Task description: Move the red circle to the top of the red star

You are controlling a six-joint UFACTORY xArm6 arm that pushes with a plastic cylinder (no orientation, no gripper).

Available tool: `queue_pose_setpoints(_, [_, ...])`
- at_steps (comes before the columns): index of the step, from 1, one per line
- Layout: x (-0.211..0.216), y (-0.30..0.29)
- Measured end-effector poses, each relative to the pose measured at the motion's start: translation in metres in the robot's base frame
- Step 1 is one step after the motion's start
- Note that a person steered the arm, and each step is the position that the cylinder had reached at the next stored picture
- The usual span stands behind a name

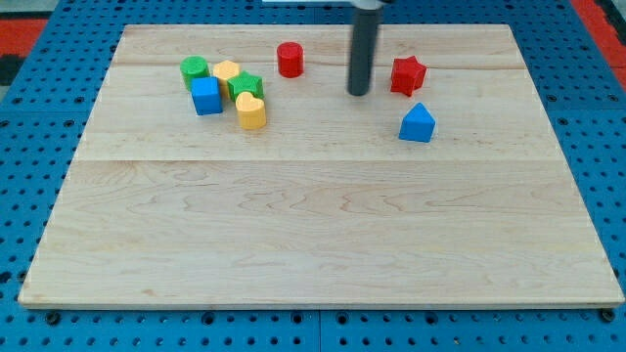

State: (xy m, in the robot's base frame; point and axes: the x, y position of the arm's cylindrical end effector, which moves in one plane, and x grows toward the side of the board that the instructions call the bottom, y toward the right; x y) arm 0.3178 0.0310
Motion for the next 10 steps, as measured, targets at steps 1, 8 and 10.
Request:
queue_pose_setpoints(1, [-0.016, -0.062])
queue_pose_setpoints(8, [-0.072, 0.032])
queue_pose_setpoints(10, [-0.071, -0.079])
